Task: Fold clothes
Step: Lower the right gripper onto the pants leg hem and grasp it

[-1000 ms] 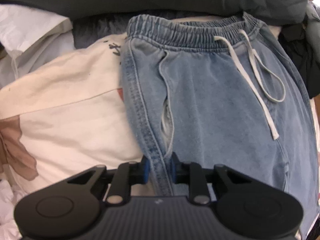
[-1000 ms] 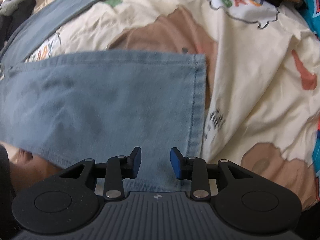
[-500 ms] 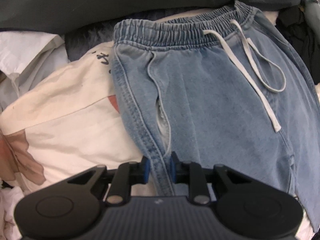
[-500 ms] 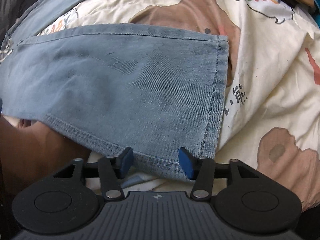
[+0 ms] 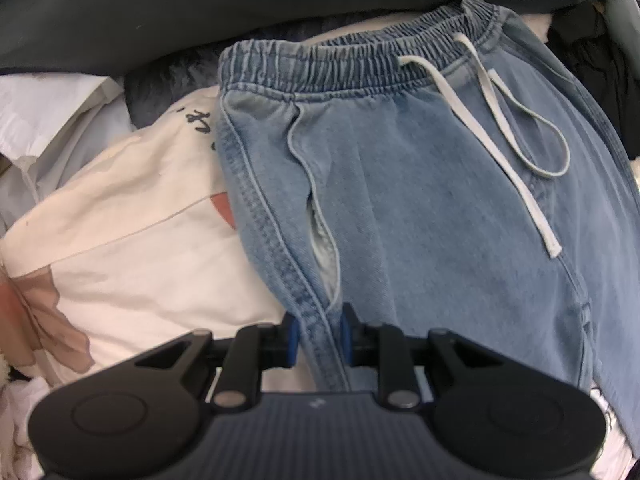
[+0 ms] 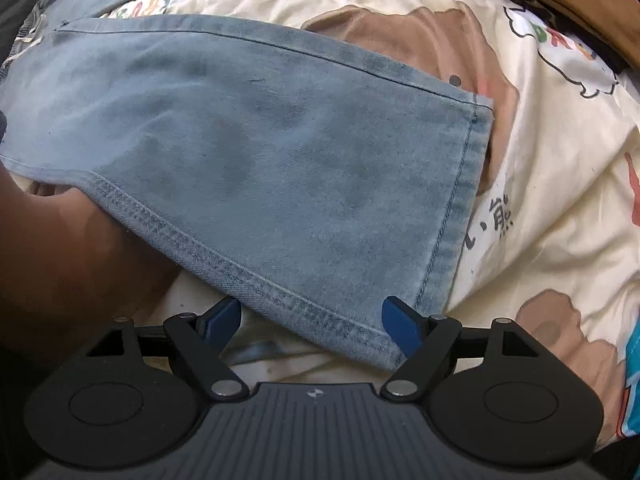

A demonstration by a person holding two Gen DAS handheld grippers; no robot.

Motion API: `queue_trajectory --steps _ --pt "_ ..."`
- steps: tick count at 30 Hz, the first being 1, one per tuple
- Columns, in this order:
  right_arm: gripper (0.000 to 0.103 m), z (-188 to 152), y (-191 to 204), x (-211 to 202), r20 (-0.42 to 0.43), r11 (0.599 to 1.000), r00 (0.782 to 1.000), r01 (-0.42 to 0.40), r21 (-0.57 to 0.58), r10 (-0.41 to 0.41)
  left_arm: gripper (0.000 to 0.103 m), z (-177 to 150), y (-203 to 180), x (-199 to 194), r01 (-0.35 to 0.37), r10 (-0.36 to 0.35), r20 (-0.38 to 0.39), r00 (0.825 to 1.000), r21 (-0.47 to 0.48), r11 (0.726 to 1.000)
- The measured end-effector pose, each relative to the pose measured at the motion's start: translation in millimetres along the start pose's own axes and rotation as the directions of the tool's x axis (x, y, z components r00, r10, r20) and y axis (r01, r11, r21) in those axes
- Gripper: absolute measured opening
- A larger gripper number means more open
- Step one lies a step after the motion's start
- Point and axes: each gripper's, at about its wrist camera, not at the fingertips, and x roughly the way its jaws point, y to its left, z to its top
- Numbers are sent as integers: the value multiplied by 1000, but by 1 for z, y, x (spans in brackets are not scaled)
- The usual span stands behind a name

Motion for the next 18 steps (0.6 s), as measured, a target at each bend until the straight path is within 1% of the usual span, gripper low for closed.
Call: queue_trajectory --steps 3,5,7,9,13,14,15,16,18 --pt "82 3 -2 -6 34 1000 999 9 18 -10 22 1 0 -2 11 -11 7 1000 -4 1000" --pt "81 5 -5 -11 62 999 998 9 37 -12 22 0 2 -4 41 -40 24 999 -19 999" --pt "77 7 -7 -10 63 999 998 -2 45 -1 22 -2 2 -7 62 -60 39 997 -36 997" --pt "65 9 -5 -5 54 999 998 -13 30 11 22 -2 3 -7 79 -76 53 996 -53 995" --pt "64 17 1 5 47 1000 999 -26 -1 26 25 -4 6 -7 100 -92 86 992 -101 990" --pt "61 19 2 8 46 1000 998 -30 -3 30 25 -5 8 -7 106 -95 94 991 -120 987" --pt "52 21 2 10 45 999 998 -36 -3 36 25 -6 10 -7 115 -102 101 990 -139 984" --pt "48 22 2 11 42 999 998 -47 1 47 25 -7 12 -6 124 -108 107 988 -156 980" --pt "25 26 0 12 41 997 996 -76 12 75 25 -9 13 -7 133 -113 120 986 -173 976"
